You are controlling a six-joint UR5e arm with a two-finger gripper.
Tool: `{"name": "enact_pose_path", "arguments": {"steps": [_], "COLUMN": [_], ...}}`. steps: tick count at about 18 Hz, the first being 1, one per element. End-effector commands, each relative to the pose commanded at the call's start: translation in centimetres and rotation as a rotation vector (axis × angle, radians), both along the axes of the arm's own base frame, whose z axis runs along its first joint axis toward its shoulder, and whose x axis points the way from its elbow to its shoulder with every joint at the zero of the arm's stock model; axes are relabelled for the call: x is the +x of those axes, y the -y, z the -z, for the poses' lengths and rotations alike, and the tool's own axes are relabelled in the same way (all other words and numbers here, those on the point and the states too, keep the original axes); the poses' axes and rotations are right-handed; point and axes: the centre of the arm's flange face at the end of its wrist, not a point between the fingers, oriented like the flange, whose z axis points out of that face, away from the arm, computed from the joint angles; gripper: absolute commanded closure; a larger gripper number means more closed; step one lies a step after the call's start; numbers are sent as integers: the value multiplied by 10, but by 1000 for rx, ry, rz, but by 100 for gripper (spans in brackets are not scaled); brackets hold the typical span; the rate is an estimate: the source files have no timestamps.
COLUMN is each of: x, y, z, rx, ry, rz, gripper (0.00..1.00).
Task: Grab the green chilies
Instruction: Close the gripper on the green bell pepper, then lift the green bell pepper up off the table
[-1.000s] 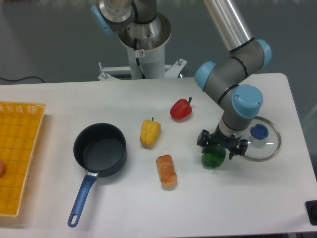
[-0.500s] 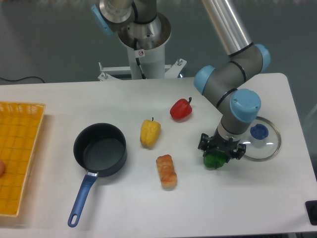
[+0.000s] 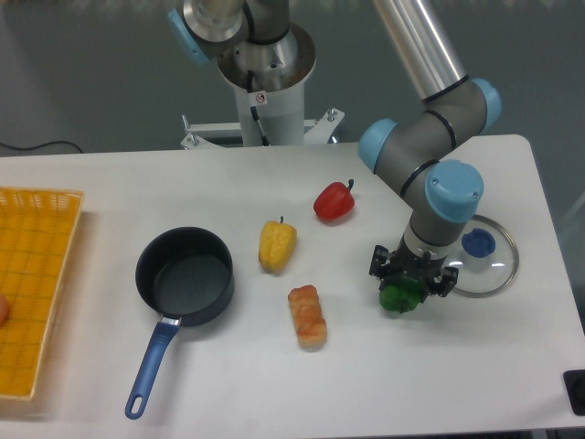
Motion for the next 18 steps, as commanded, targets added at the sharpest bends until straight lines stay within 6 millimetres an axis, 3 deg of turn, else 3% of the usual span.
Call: {"name": "enact_pose_path", "arguments": {"steps": [2,8,18], "x": [9,18,14], "y": [-8,-7,-11], "z": [-9,-49,-96], "rx": [-55,-148,-146], "ry": [-49,-160,-189], "rz": [89,294,368], "gripper": [29,29,28]}}
